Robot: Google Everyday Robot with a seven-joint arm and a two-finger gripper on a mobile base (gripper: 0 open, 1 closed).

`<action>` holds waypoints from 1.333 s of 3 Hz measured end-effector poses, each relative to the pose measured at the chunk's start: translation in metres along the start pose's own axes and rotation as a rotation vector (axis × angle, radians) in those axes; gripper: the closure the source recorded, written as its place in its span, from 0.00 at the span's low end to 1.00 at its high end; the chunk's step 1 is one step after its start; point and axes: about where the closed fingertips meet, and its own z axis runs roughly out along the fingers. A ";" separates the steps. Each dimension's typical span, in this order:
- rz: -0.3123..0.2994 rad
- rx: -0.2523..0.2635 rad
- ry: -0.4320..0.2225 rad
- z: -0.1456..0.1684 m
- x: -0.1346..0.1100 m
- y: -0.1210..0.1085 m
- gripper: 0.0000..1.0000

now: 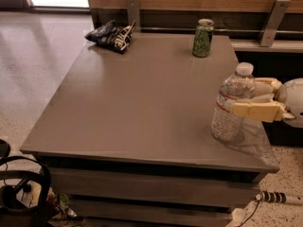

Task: Move water bottle near blue chip bag

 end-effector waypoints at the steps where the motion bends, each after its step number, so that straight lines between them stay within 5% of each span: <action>1: 0.049 0.060 -0.005 0.036 -0.015 -0.025 1.00; 2: 0.070 0.160 0.021 0.091 -0.040 -0.054 1.00; 4: 0.023 0.281 0.013 0.152 -0.084 -0.108 1.00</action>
Offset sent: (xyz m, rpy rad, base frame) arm 0.1220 0.0851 0.0261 -0.0066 0.0942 -0.2727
